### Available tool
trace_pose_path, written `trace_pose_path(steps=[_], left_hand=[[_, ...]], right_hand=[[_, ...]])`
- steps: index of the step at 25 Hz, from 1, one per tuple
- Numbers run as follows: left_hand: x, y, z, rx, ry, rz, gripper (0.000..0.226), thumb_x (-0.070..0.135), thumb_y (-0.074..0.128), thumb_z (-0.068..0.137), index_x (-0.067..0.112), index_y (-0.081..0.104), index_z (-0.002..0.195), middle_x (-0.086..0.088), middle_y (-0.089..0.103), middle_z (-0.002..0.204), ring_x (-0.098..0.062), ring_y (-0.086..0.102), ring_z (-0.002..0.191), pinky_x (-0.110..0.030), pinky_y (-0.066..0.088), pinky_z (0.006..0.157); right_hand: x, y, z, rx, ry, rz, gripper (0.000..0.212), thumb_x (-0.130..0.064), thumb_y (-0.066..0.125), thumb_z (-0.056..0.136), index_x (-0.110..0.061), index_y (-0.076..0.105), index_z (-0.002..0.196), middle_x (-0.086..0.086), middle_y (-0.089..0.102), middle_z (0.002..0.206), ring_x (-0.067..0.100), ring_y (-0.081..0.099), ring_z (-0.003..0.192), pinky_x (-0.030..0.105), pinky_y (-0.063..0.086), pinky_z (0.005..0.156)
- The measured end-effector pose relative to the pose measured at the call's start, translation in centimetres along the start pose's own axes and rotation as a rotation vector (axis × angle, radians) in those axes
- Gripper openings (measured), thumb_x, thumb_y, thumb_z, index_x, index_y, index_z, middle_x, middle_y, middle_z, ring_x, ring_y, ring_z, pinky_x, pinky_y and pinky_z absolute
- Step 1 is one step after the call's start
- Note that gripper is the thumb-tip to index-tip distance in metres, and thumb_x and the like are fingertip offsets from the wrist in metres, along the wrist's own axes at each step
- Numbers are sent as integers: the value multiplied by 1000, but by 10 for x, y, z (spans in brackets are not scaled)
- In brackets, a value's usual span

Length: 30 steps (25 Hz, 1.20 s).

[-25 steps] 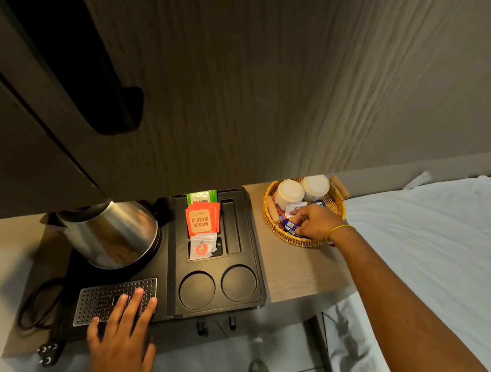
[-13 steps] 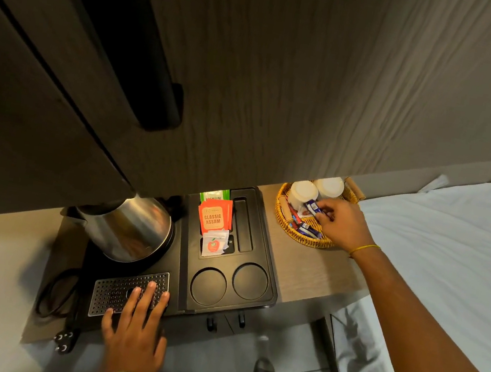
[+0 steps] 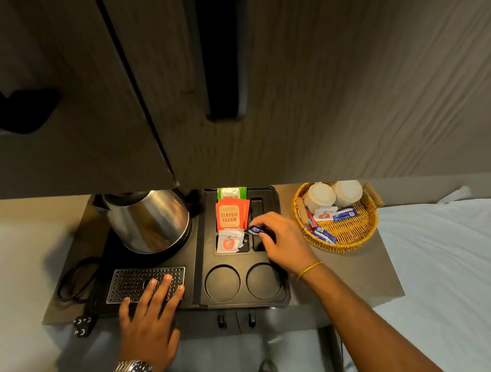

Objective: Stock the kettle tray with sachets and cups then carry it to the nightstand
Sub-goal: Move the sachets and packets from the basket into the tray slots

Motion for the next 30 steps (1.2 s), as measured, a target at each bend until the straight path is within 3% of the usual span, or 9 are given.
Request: trace_pose_path(steps=[5,10,16,22,24,27,30], left_hand=[[0,1,1,-3,-10,-8,109,41,76,54,35,28,152,-2,29,163,-26,27,148,-67,27,106],[1,0,1,12,-13,-17,108,39,79,52,33,33,150,-4,33,160,-28,30,146,-68,30,105],[2,-1,-1,18,-14,-9,110,39,83,49,31,36,148,-6,37,158,-30,33,145,-68,30,104],[6,-5,-1,29,-11,-20,109,37,84,49,31,37,147,-7,41,157,-31,38,143,-68,30,104],[7,-6,-1,27,-15,-23,109,36,85,48,31,38,146,-8,42,156,-32,41,141,-69,32,103],[8,-7,-1,29,-15,-22,110,35,86,47,30,38,146,-8,43,155,-32,40,141,-68,33,103],[6,-6,-1,21,-13,-14,109,36,84,49,30,38,147,-7,40,157,-31,37,143,-68,32,103]], right_hand=[[7,10,4,47,35,93,24,-4,68,87,-20,69,105,-11,66,105,-6,58,96,6,45,87],[15,23,-15,-11,-20,18,24,8,65,81,-13,67,92,1,65,100,14,63,93,31,54,86],[26,30,-17,-46,32,-37,25,10,65,81,-7,76,97,8,67,120,22,64,116,30,51,106],[29,18,-10,-10,86,24,16,-5,66,83,-8,79,91,3,62,129,16,58,122,26,47,106],[29,21,-7,-49,81,-15,17,-15,73,83,-15,74,100,2,58,139,16,53,132,25,41,110],[36,35,-5,-167,133,-111,42,-17,75,86,-22,60,125,0,49,153,19,43,144,33,38,118],[36,36,0,-165,143,-165,54,-19,75,86,-25,53,135,0,56,144,20,50,136,38,42,117]])
Point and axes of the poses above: each hand's wrist, its own z-axis towards the middle knuckle, its own y-axis out of the palm, x = y × z, the point moved 10 cm from there along z, towards the middle knuckle
